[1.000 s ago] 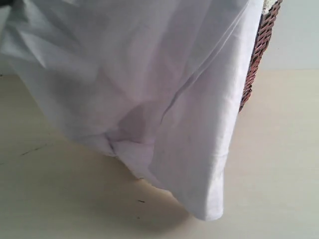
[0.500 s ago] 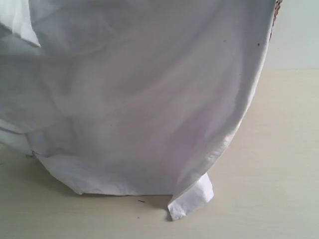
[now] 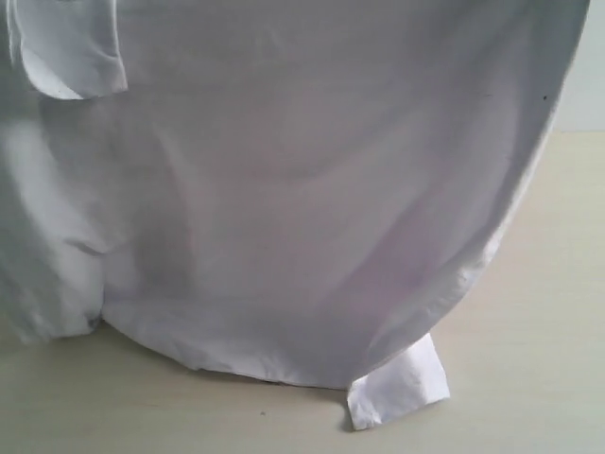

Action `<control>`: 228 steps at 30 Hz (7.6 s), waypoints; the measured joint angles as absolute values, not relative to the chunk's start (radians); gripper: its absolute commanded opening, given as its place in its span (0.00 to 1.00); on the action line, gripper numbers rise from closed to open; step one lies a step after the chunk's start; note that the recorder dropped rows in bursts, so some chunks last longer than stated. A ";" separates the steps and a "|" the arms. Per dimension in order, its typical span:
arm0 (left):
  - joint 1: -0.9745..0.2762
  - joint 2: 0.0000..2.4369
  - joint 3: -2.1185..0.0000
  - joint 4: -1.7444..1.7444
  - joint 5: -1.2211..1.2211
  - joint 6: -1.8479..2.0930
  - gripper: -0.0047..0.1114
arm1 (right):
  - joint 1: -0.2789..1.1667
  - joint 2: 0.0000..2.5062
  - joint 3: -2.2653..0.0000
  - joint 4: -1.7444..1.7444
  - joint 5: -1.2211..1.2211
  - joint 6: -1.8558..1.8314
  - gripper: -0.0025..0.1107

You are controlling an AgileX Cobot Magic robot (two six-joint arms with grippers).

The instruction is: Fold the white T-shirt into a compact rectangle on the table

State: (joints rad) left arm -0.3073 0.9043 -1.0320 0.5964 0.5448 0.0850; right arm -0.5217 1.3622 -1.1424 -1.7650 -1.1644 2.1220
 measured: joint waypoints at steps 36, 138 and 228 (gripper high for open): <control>-0.307 1.129 -1.299 0.744 0.341 0.021 0.04 | -0.521 1.552 -1.521 -1.759 -1.185 2.124 0.02; -0.307 1.335 -0.713 -0.928 0.579 0.920 0.28 | 0.136 1.014 -0.364 -1.503 0.034 1.282 0.02; -0.146 2.272 -1.415 -1.111 0.449 0.855 0.32 | 0.271 1.782 -0.772 -0.543 0.605 0.437 0.02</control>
State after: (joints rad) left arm -0.1460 2.2717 -1.4149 -1.1110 0.4492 0.8552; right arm 0.2706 1.7821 -0.7718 -0.5428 0.6049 0.4368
